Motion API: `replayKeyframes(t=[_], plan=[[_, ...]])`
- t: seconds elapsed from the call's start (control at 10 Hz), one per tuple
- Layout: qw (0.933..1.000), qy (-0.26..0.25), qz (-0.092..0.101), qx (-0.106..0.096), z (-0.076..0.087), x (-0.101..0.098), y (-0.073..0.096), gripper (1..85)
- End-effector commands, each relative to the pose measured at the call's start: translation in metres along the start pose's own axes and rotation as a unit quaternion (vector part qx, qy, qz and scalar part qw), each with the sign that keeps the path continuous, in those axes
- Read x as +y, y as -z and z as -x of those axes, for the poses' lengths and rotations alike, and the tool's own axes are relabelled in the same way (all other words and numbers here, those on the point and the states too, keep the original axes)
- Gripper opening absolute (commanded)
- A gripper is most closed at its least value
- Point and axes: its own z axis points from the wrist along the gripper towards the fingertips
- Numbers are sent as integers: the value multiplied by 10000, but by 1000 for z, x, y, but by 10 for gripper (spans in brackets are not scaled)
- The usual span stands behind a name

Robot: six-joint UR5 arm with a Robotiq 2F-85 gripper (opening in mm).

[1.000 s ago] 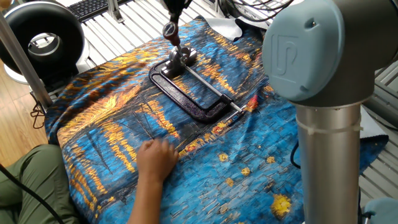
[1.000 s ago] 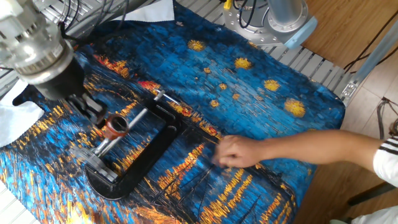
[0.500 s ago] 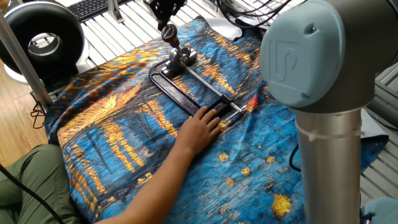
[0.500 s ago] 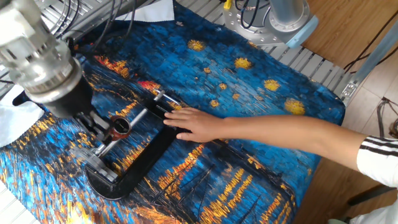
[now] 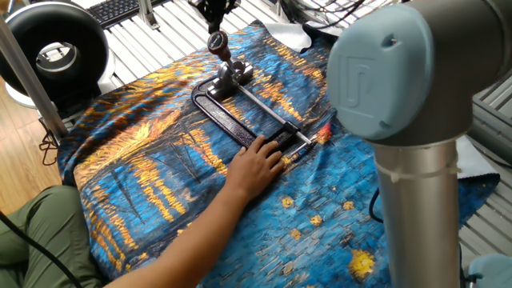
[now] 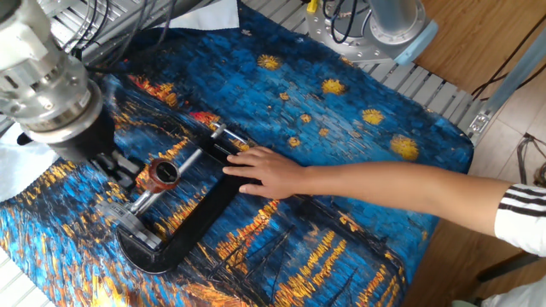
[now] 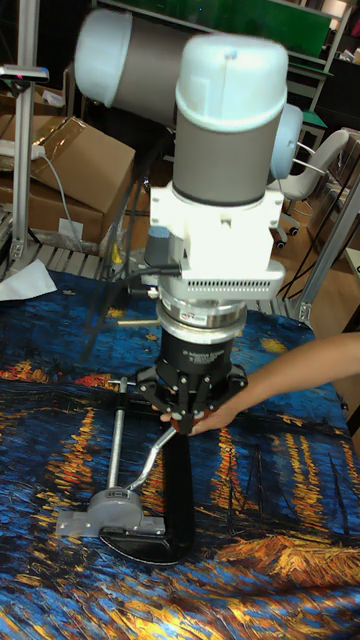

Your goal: Push down the lever

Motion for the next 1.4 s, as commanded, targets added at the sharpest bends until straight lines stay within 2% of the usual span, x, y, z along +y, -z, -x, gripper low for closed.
replayKeyframes(t=[0.0, 0.3, 0.7, 0.9, 1.3], plan=[[9999, -24, -10, 108, -15, -2, 5, 10], [9998, -134, 108, 69, -24, 10, -3, 10], [9993, -193, 320, 45, -25, 29, -12, 10], [9990, -190, 397, 43, -26, 30, -17, 10], [9987, -226, 424, -190, -11, 42, -42, 10]])
